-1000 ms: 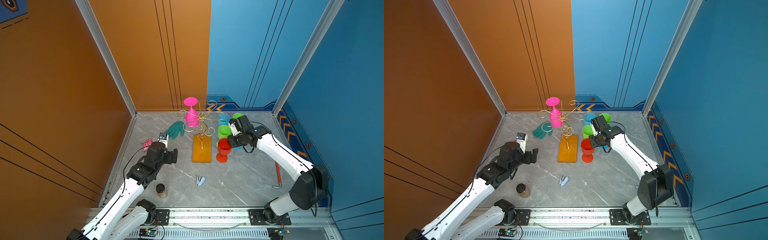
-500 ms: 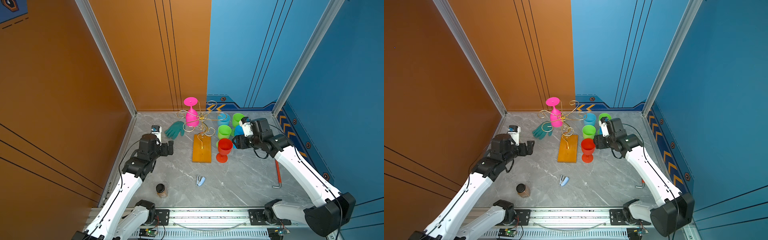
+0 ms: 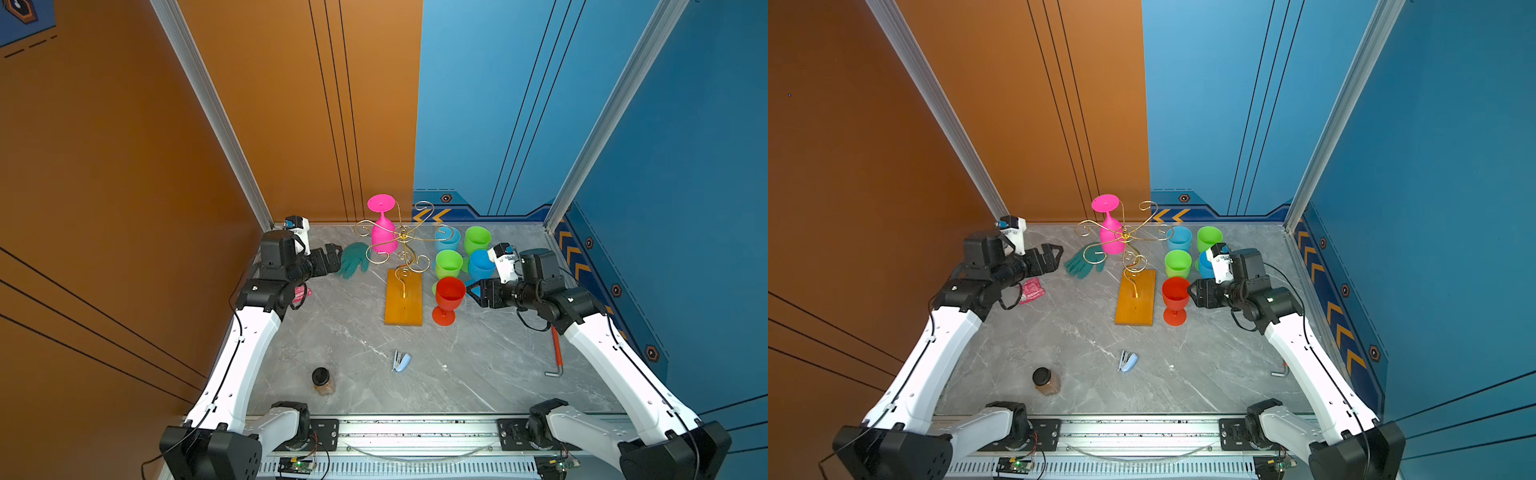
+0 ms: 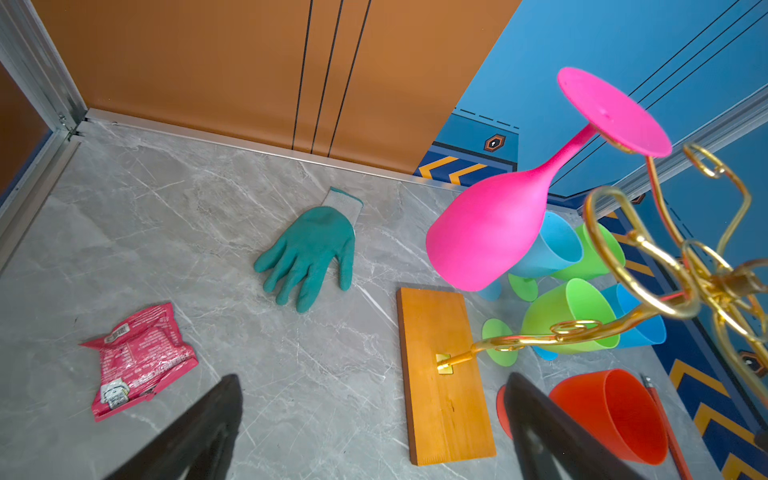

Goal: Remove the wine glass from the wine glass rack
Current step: 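Close the left gripper on the pink glass foot while the right draws back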

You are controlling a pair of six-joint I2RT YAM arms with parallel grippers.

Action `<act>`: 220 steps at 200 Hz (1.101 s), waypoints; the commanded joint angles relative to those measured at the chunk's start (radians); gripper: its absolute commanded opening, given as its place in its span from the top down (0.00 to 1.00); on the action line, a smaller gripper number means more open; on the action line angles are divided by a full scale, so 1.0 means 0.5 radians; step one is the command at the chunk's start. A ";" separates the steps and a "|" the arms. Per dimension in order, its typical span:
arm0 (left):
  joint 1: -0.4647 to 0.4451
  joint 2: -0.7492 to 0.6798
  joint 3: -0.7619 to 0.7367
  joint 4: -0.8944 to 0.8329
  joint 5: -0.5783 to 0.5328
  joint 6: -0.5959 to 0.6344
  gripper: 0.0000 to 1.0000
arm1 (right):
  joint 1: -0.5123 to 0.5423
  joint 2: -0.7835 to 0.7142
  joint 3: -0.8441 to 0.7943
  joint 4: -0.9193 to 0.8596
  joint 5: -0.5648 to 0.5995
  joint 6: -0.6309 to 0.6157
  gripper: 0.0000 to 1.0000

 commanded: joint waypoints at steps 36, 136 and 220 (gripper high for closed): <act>0.156 0.226 0.260 0.023 0.433 -0.269 0.02 | -0.042 -0.095 -0.097 0.066 -0.115 0.053 0.28; 0.181 0.632 0.631 0.246 0.957 -0.599 0.12 | -0.072 -0.198 -0.195 0.103 -0.181 0.147 0.28; 0.082 0.902 0.896 0.289 1.224 -0.771 0.28 | -0.088 -0.276 -0.266 0.125 -0.212 0.197 0.27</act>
